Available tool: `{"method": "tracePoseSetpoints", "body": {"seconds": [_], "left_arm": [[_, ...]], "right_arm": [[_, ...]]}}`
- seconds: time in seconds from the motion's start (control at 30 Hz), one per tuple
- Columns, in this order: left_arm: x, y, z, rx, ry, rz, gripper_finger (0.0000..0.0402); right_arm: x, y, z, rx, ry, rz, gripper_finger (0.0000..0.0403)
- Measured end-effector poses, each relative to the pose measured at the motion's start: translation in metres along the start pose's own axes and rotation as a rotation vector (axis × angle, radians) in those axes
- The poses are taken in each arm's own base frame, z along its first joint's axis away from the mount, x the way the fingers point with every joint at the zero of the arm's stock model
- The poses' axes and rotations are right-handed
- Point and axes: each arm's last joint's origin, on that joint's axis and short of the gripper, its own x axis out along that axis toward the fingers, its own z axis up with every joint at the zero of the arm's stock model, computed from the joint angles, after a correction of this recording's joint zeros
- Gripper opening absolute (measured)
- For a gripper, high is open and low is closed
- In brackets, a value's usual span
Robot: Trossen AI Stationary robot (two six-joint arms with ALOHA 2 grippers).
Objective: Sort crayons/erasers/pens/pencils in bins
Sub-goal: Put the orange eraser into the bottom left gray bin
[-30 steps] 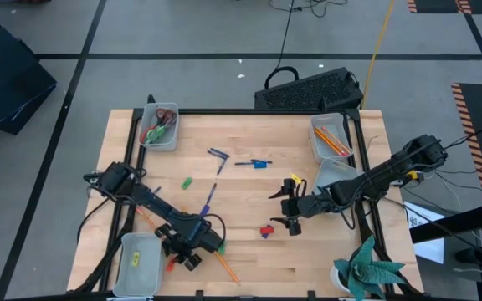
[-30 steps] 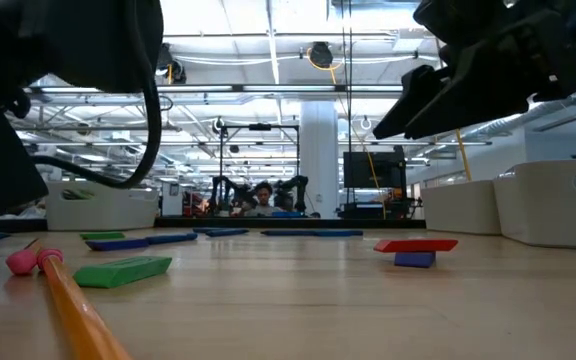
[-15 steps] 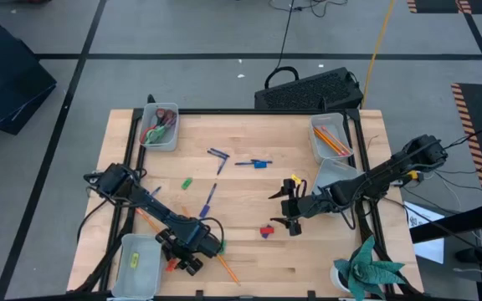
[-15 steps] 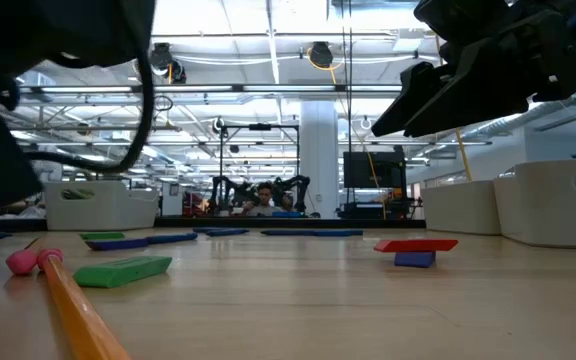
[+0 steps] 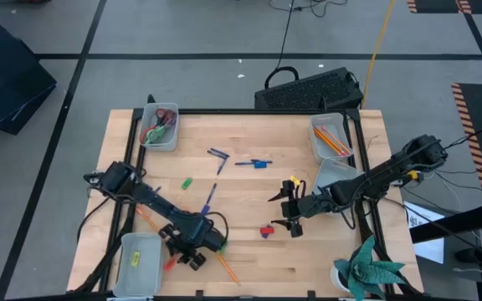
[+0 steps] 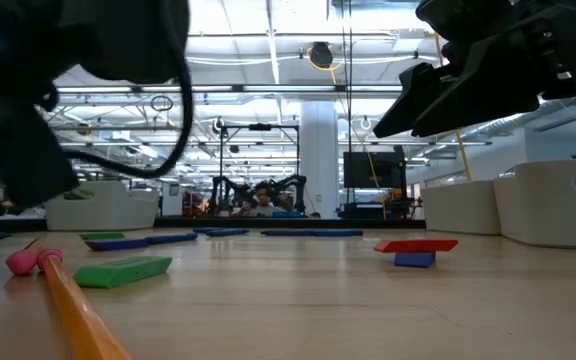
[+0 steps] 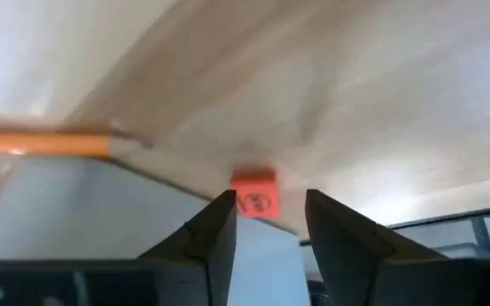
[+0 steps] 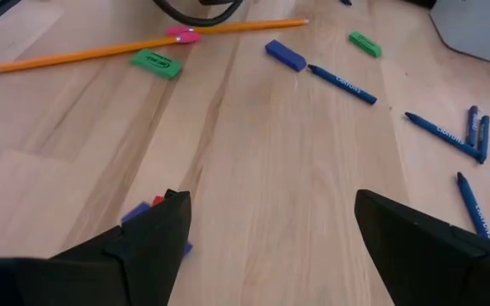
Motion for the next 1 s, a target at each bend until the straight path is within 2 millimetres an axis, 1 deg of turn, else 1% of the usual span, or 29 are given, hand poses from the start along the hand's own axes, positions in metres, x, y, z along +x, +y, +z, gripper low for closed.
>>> {"method": "tracePoseSetpoints", "body": {"seconds": [0.17, 0.27, 0.37, 0.43, 0.57, 0.63, 0.7, 0.8, 0.9, 1.0], "left_arm": [[-0.014, -0.007, -0.001, 0.057, -0.014, -0.02, 0.0154], [-0.019, -0.004, 0.0, 0.044, -0.032, 0.008, 0.0154], [-0.014, -0.001, 0.003, 0.047, -0.022, 0.011, 0.0154], [-0.012, 0.005, 0.006, 0.017, 0.013, 0.016, 0.0154], [-0.014, 0.01, 0.012, -0.004, 0.043, 0.005, 0.0154], [-0.014, 0.01, 0.013, 0.018, 0.046, -0.004, 0.0154], [-0.009, 0.006, 0.018, 0.033, 0.06, -0.021, 0.0155], [0.005, 0.001, 0.023, 0.032, 0.123, -0.022, 0.0155], [0.014, 0.002, 0.023, 0.011, 0.162, 0.013, 0.0155], [0.018, 0.001, 0.02, 0.019, 0.165, 0.02, 0.0155]], "right_arm": [[0.0, 0.0, 0.0, 0.0, 0.0, 0.0, 0.0325], [0.0, 0.0, 0.0, 0.0, 0.001, 0.0, 0.0325], [0.0, 0.0, 0.0, -0.003, -0.001, -0.001, 0.0325], [0.0, 0.0, 0.0, -0.008, -0.002, -0.001, 0.0325], [0.0, 0.0, 0.001, -0.008, -0.007, -0.001, 0.0325], [0.0, 0.0, 0.001, -0.008, -0.007, -0.001, 0.0325], [0.0, 0.0, 0.001, -0.008, -0.006, -0.001, 0.0325], [0.0, 0.001, 0.001, -0.005, -0.006, 0.004, 0.0325], [-0.001, 0.002, 0.0, -0.007, -0.002, 0.007, 0.0325], [-0.001, 0.002, -0.001, -0.01, 0.008, 0.008, 0.0325]]}}
